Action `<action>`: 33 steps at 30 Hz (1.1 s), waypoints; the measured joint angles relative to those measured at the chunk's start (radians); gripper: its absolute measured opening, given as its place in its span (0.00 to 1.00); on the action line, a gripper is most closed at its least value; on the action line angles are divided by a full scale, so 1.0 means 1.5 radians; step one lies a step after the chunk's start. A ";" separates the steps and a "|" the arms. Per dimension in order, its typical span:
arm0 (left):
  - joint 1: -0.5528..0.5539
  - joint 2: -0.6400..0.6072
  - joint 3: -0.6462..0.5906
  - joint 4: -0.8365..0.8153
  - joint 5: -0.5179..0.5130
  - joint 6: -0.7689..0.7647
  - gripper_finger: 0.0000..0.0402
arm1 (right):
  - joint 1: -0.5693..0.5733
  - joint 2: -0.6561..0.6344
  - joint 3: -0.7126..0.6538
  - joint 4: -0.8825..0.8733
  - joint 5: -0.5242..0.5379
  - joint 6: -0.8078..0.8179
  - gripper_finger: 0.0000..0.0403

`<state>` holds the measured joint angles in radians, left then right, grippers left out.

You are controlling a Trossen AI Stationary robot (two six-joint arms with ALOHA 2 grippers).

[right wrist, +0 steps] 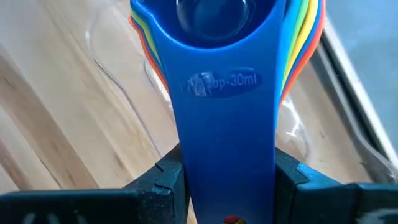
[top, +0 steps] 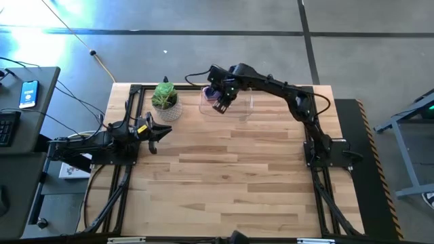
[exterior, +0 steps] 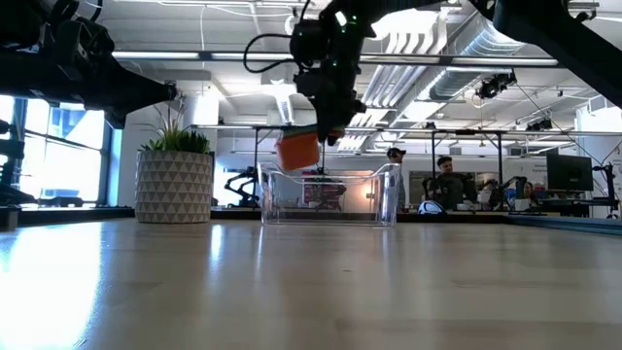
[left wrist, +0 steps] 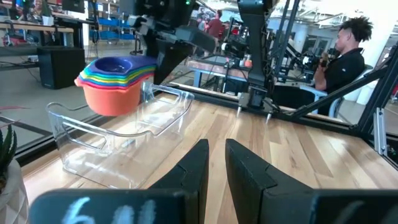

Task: Nest measuring cups in basket
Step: Put the Stack measuring cups into the transparent bin

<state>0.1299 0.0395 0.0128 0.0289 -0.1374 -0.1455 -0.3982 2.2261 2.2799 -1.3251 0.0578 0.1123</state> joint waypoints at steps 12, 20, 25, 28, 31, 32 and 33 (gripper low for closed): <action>0.000 0.000 0.000 0.000 0.000 0.000 0.11 | -0.055 -0.093 -0.283 0.226 -0.106 -0.034 0.31; 0.000 0.000 0.000 0.000 0.000 0.000 0.11 | -0.066 -0.159 -0.478 0.417 -0.121 -0.032 0.31; 0.000 0.000 0.000 0.000 0.000 0.000 0.11 | -0.069 -0.159 -0.528 0.458 -0.129 -0.028 0.30; 0.000 0.000 0.000 0.000 0.000 0.000 0.11 | -0.070 -0.159 -0.533 0.456 -0.119 -0.029 0.30; 0.000 0.000 0.000 0.000 0.000 0.000 0.11 | -0.073 -0.159 -0.533 0.458 -0.112 -0.033 0.30; 0.000 0.000 0.000 0.000 0.000 0.000 0.11 | -0.075 -0.157 -0.533 0.458 -0.114 -0.033 0.30; 0.000 0.000 0.000 0.000 0.000 0.000 0.11 | -0.075 -0.156 -0.533 0.459 -0.121 -0.030 0.30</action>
<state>0.1300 0.0393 0.0128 0.0291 -0.1371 -0.1456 -0.5110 1.9928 1.4807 -0.6366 -0.1230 0.0677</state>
